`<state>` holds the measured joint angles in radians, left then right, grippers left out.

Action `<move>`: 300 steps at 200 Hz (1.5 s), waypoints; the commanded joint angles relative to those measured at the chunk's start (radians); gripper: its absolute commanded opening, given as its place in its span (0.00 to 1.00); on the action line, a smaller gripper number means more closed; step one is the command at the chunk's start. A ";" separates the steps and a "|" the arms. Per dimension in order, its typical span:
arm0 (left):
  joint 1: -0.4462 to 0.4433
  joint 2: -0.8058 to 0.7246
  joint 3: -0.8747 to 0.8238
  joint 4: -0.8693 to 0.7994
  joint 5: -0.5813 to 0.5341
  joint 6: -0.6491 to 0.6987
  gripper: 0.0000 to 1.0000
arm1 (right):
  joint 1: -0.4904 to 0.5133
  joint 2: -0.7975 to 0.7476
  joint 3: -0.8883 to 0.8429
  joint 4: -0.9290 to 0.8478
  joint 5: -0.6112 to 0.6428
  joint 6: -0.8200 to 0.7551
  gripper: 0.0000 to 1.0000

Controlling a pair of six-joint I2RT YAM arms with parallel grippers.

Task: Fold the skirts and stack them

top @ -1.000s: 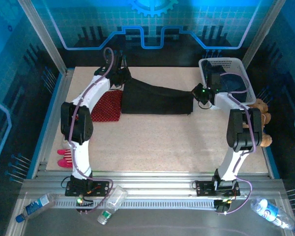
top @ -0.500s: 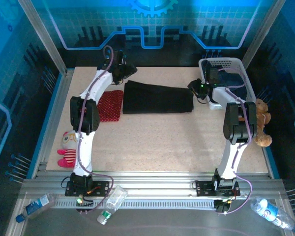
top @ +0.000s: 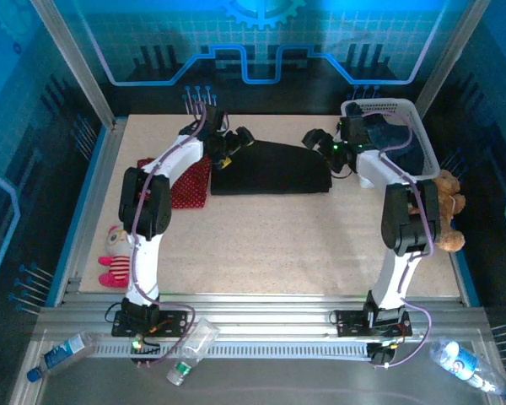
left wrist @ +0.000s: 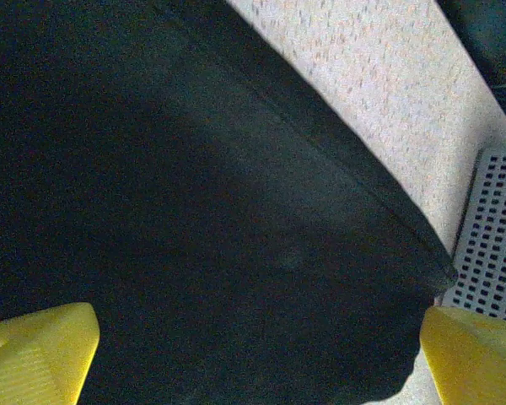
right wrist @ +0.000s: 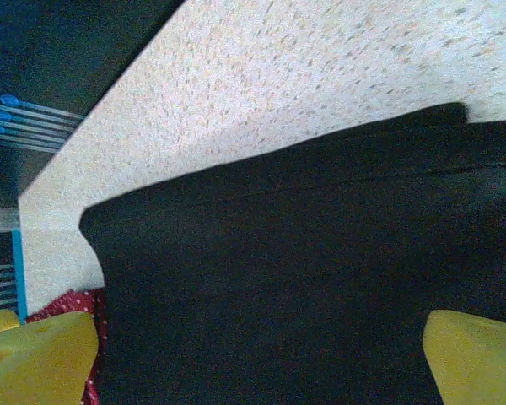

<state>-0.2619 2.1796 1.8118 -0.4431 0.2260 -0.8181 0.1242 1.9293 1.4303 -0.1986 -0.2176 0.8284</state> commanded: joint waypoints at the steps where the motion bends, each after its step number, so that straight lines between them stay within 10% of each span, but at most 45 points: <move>1: 0.000 0.010 -0.072 0.060 0.041 -0.043 0.99 | 0.020 0.076 0.063 -0.089 -0.006 -0.057 1.00; 111: -0.029 -0.366 -0.685 0.207 0.064 -0.067 0.99 | 0.062 -0.089 -0.267 -0.218 -0.202 -0.099 1.00; 156: -0.049 -0.389 -0.528 0.168 0.071 -0.036 0.99 | 0.097 -0.152 -0.222 -0.175 -0.122 -0.047 1.00; 234: -0.038 0.040 -0.052 0.180 -0.030 -0.048 0.99 | 0.116 0.084 0.015 -0.074 -0.079 -0.026 1.00; 300: 0.004 0.140 -0.115 0.087 -0.182 -0.131 0.99 | 0.070 0.130 0.050 -0.172 0.109 -0.036 1.00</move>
<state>-0.2821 2.2974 1.7649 -0.2562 0.1215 -0.9184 0.2207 2.0804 1.4765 -0.3130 -0.2138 0.7895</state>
